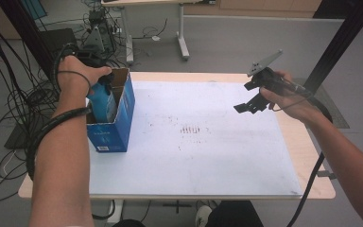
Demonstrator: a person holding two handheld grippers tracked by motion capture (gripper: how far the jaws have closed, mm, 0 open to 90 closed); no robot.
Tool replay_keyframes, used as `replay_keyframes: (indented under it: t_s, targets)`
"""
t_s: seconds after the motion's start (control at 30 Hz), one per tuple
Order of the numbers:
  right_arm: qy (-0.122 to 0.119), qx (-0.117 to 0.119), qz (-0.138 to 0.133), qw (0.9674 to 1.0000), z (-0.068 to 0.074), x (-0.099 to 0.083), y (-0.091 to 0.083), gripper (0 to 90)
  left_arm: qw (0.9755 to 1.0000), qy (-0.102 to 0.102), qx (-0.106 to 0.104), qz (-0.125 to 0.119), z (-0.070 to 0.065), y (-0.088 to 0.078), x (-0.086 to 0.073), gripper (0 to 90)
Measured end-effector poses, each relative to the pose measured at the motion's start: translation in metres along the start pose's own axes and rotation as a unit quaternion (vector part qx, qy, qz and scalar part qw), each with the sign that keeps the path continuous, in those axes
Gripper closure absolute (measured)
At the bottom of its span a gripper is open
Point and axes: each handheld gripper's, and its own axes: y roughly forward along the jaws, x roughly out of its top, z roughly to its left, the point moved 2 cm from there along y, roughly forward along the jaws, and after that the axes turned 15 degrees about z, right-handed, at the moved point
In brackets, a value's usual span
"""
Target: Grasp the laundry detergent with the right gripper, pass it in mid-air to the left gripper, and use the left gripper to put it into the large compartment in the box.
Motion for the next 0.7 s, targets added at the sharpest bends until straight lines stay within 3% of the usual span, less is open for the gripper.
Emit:
replay_keyframes:
  t_s: [0.47, 0.7]
  targets:
    - [0.001, -0.001, 0.000, 1.0000, 0.000, -0.004, 0.004, 0.4, 0.9999, 0.007, -0.005, 0.007, -0.007, 0.041, 0.008, 36.2]
    - [0.004, -0.001, 0.000, 1.0000, -0.001, -0.007, 0.005, 0.3, 0.9999, 0.011, -0.004, 0.011, -0.005, 0.053, 0.011, 36.2]
